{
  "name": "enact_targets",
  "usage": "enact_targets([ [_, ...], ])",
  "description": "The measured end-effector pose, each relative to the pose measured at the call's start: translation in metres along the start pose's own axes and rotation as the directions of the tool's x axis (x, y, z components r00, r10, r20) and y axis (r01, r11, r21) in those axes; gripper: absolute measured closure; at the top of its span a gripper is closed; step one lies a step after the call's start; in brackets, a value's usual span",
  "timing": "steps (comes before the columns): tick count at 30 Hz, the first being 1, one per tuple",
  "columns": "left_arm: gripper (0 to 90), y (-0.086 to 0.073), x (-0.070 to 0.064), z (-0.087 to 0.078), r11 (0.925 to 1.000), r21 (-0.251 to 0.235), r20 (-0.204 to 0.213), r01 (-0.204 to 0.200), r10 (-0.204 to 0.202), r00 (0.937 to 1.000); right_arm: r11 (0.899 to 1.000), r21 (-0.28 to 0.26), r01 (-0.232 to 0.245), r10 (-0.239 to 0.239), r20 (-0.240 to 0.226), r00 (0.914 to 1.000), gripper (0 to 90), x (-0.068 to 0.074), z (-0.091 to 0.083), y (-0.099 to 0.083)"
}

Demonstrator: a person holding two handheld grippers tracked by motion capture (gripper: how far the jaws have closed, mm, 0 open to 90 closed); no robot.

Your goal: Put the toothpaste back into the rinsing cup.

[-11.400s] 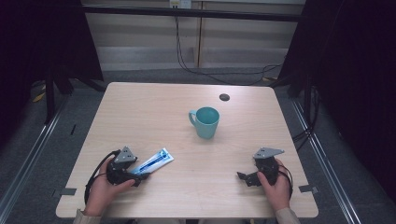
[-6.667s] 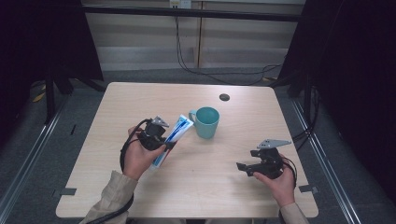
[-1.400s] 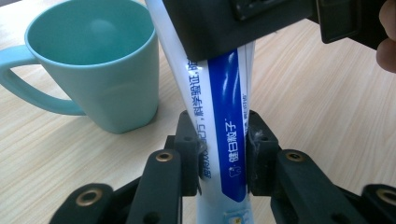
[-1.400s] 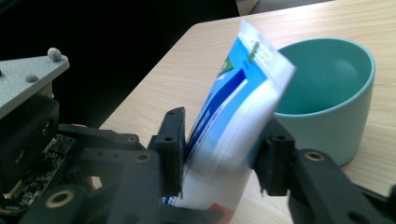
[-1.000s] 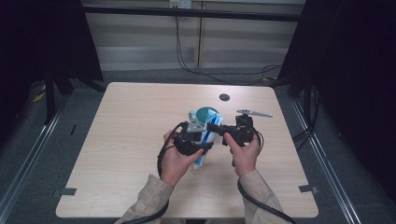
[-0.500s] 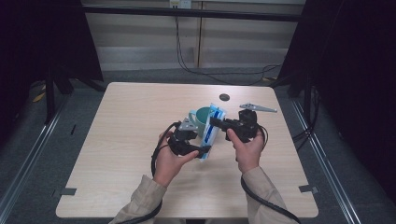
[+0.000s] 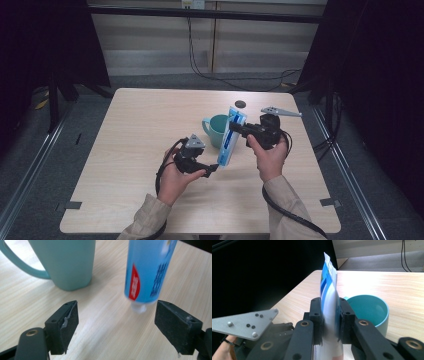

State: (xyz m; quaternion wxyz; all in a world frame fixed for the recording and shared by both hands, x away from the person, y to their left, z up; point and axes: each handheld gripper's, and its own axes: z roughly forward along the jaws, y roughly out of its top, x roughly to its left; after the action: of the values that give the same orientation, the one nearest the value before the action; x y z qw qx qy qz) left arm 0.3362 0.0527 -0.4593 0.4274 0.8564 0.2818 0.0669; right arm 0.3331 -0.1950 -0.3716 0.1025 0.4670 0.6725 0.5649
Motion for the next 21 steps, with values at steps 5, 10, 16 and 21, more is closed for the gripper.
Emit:
enact_targets([
  [5, 19.3, -0.008, 0.002, 0.002, 0.9999, 0.012, -0.007, -0.002, 0.002, 1.0, 1.0, -0.008, 0.01, -0.01, 0.005, 0.9999, 77.2, 0.0, -0.002, 0.003],
  [10, 18.9, -0.02, 0.003, 0.005, 0.9993, 0.036, -0.013, -0.011, 0.012, 0.9999, 1.0, -0.014, 0.026, -0.026, 0.005, 0.9997, 77.2, 0.002, -0.002, 0.006],
  [16, 18.4, -0.028, 0.005, 0.008, 0.9986, 0.051, -0.012, -0.012, 0.012, 0.9999, 0.999, -0.021, 0.037, -0.037, 0.006, 0.9993, 77.1, 0.003, -0.003, 0.01],
  [21, 18.3, -0.033, 0.008, 0.009, 0.9982, 0.06, -0.018, -0.009, 0.01, 0.9998, 0.998, -0.036, 0.043, -0.042, 0.012, 0.999, 77.1, 0.003, -0.005, 0.014],
])
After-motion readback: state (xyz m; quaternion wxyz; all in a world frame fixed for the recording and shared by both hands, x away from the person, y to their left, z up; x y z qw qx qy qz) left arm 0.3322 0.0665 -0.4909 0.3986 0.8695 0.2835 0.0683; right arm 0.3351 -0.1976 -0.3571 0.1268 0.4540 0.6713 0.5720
